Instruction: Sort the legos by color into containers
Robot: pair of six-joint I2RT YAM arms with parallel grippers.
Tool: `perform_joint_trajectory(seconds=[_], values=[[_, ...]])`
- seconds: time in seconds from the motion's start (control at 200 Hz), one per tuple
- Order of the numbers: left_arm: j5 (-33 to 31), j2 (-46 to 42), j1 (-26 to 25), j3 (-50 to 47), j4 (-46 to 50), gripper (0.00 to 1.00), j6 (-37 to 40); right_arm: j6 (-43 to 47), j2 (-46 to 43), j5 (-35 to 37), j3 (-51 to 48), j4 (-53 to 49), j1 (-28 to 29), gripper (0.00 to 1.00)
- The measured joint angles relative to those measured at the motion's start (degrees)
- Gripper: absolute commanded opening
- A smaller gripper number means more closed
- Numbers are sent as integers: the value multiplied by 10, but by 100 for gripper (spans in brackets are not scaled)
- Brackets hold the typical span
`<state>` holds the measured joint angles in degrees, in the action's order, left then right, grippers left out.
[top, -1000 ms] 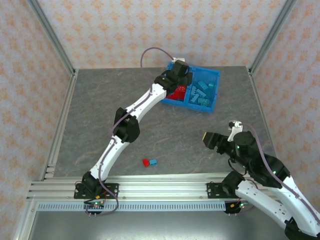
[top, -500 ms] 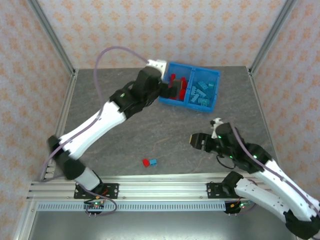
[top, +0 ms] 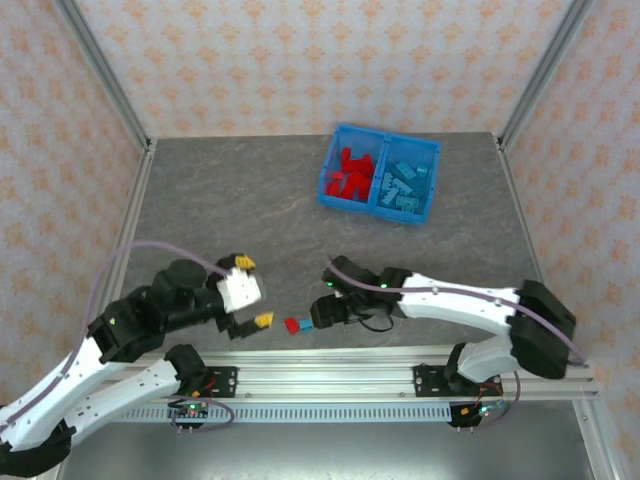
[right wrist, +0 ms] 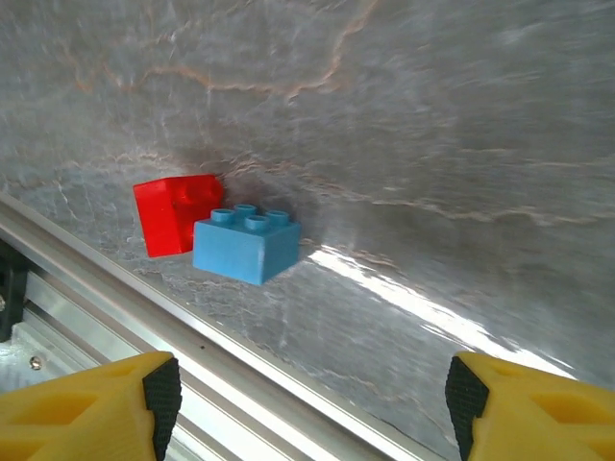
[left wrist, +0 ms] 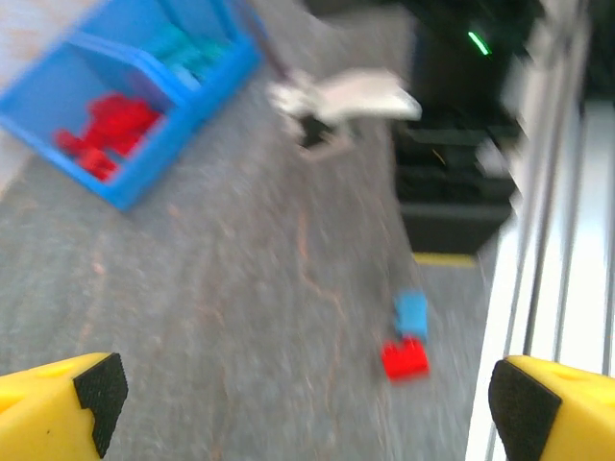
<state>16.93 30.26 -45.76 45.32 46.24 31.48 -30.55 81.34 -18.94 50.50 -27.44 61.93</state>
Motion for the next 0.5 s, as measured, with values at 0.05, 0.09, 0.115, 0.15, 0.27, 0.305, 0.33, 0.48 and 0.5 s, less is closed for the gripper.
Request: perform_joint_trajectory(seconds=[0.05, 0.09, 0.115, 0.15, 0.27, 0.305, 0.33, 0.48, 0.5], values=[[20, -26, 0, -46, 11, 100, 56, 12, 31, -3, 18, 6, 10, 76], [34, -44, 0, -80, 16, 100, 96, 20, 54, -5, 34, 7, 16, 75], [42, -53, 0, -96, 17, 100, 116, 25, 66, -7, 43, 10, 19, 74], [49, -62, 0, -113, 17, 100, 136, 31, 81, -9, 53, 14, 22, 72], [67, -68, 0, -132, 16, 100, 186, 44, 117, -16, 72, 27, 24, 70], [69, -67, 0, -132, 15, 100, 195, 46, 126, -17, 73, 29, 24, 70], [71, -66, 0, -132, 15, 100, 199, 48, 132, -19, 75, 29, 25, 69], [82, -65, 0, -143, 1, 100, 211, 60, 175, -24, 82, 30, 33, 64], [82, -65, 0, -145, -1, 100, 211, 60, 181, -25, 85, 30, 35, 63]])
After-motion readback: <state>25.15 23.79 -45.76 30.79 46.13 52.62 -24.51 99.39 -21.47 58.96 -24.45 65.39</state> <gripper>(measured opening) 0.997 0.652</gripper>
